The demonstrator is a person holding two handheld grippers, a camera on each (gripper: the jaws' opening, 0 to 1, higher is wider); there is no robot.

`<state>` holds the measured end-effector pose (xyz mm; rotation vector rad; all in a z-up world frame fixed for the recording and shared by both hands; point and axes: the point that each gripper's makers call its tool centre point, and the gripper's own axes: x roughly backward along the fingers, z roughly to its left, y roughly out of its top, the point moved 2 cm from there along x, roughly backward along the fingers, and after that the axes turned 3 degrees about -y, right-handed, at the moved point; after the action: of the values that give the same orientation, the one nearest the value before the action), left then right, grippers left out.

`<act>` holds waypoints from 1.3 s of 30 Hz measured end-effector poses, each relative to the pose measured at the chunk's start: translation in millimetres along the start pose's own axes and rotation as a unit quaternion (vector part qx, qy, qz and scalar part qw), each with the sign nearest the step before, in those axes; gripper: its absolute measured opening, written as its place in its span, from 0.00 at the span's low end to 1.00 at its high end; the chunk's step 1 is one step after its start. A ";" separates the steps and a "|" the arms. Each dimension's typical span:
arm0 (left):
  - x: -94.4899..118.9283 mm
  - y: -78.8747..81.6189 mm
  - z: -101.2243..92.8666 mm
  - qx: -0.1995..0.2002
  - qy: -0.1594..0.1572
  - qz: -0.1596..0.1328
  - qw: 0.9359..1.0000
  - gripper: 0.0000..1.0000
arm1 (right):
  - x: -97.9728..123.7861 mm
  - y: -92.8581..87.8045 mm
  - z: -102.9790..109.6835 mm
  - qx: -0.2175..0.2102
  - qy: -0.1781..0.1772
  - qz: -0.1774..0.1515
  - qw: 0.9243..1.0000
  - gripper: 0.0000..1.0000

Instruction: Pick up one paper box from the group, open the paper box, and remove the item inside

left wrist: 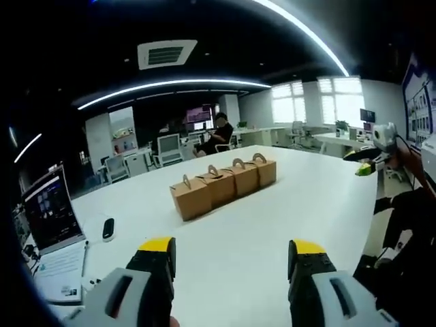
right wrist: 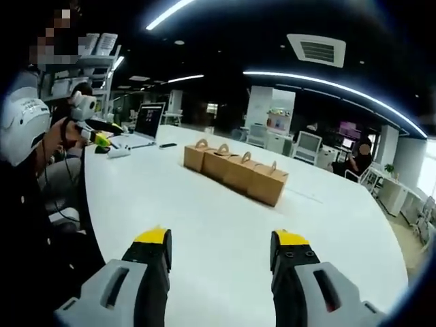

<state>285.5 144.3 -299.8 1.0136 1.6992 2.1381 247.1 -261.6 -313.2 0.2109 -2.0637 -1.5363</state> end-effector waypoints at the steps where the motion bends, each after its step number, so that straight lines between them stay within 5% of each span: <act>1: 0.1 0.1 -0.5 0.000 -0.001 0.000 1.000 0.67 | -0.2 0.0 0.4 0.001 0.001 0.000 1.000 0.59; 26: 6.7 8.3 -13.4 -0.006 -0.005 -0.015 1.000 0.67 | 10.3 5.8 1.8 0.016 0.001 -0.003 1.000 0.58; 39: -17.5 23.0 -23.2 -0.017 -0.025 -0.009 1.000 0.64 | 7.3 -1.9 5.0 0.024 0.010 0.004 1.000 0.57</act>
<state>289.0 109.6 -287.1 1.0310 1.6379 2.1049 238.1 -261.3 -313.5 0.2348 -2.0849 -1.4735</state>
